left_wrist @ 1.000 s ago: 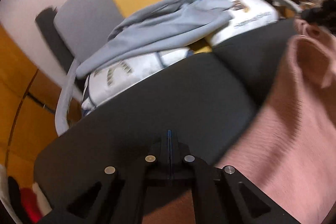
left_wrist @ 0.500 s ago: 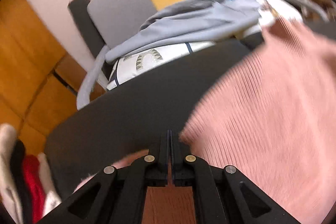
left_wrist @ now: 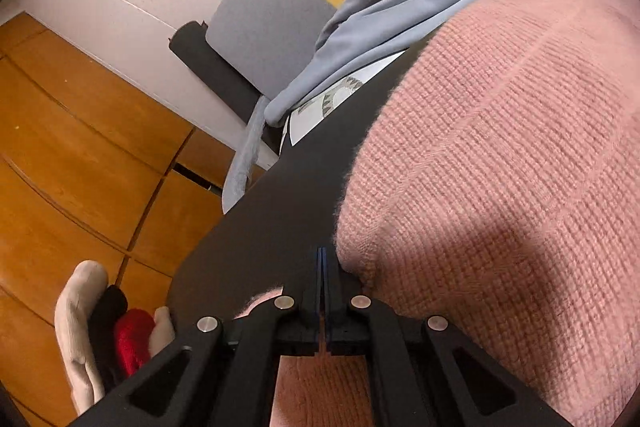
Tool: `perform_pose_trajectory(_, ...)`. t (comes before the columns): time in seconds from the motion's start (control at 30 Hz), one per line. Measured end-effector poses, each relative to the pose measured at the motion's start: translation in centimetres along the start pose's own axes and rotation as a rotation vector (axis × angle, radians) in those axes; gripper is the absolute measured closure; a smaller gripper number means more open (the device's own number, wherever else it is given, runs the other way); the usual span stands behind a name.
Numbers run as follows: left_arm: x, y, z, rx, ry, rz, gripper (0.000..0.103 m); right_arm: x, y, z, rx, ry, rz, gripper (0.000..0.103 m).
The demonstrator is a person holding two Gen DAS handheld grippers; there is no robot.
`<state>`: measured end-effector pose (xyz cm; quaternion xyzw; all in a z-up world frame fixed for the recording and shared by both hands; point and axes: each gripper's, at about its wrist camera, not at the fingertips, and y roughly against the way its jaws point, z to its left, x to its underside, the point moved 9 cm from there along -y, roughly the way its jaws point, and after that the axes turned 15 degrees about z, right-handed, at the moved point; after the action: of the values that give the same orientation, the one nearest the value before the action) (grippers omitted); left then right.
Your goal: Fold clothes
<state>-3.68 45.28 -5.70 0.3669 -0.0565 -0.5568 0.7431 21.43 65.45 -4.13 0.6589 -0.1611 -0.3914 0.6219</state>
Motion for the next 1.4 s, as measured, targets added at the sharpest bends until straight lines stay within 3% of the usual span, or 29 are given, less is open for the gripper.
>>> perform_pose_trajectory(0.07, 0.3, 0.3, 0.3, 0.008, -0.017, 0.028, 0.101, 0.6, 1.6, -0.3, -0.049, -0.027, -0.034, 0.074)
perform_pose_trajectory(0.17, 1.6, 2.6, 0.5, 0.099, 0.005, 0.016, 0.099, 5.5, 6.2, -3.2, -0.118, -0.078, -0.117, 0.074)
perform_pose_trajectory(0.2, 2.3, 3.6, 0.3, 0.147, 0.009, 0.016, 0.097, 7.5, 7.1, -4.6, -0.072, -0.088, -0.115, 0.073)
perform_pose_trajectory(0.27, 4.3, 5.8, -1.0, 0.26, 0.011, 0.023, 0.075, 11.5, 8.9, -7.5, 0.023, -0.103, -0.106, 0.071)
perform_pose_trajectory(0.3, 5.4, 6.9, -1.7, 0.309, 0.008, 0.027, 0.071, 13.3, 9.3, -9.0, 0.084, -0.102, -0.082, 0.069)
perform_pose_trajectory(0.4, 7.5, 9.8, -2.8, 0.33, 0.016, -0.017, 0.071, 18.6, 9.0, -13.5, 0.247, -0.104, 0.027, 0.067)
perform_pose_trajectory(0.5, 8.6, 11.7, -3.6, 0.396, 0.041, -0.026, 0.07, 21.6, 7.5, -16.5, 0.298, -0.15, 0.106, 0.067)
perform_pose_trajectory(0.6, 9.4, 12.0, -3.4, 0.494, 0.131, 0.006, 0.061, 22.1, 6.8, -18.0, 0.289, -0.196, 0.088, 0.065)
perform_pose_trajectory(0.67, 9.9, 12.3, -3.4, 0.558, 0.191, 0.028, 0.044, 22.0, 6.8, -18.5, 0.265, -0.217, 0.065, 0.065)
perform_pose_trajectory(0.77, 10.4, 12.0, -3.0, 0.55, 0.211, 0.007, 0.03, 21.8, 7.0, -19.7, 0.241, -0.22, 0.055, 0.093)
perform_pose_trajectory(0.83, 10.5, 11.6, -2.7, 0.563, 0.222, 0.015, 0.025, 21.6, 7.9, -21.3, 0.273, -0.216, 0.042, 0.093)
perform_pose_trajectory(0.97, 10.5, 10.8, -2.2, 0.601, 0.244, 0.043, 0.023, 20.0, 9.7, -25.1, 0.373, -0.227, 0.006, 0.094)
perform_pose_trajectory(1.2, 10.7, 10.7, -2.4, 0.575, 0.249, 0.041, 0.016, 16.1, 11.1, -34.8, 0.551, -0.295, 0.014, 0.094)
perform_pose_trajectory(1.3, 10.9, 10.6, -2.4, 0.58, 0.266, 0.047, 0.015, 15.6, 10.3, -38.8, 0.552, -0.383, 0.035, 0.094)
perform_pose_trajectory(1.4, 11.3, 10.2, -2.3, 0.599, 0.293, 0.058, 0.01, 16.0, 8.1, -40.6, 0.474, -0.469, 0.086, 0.091)
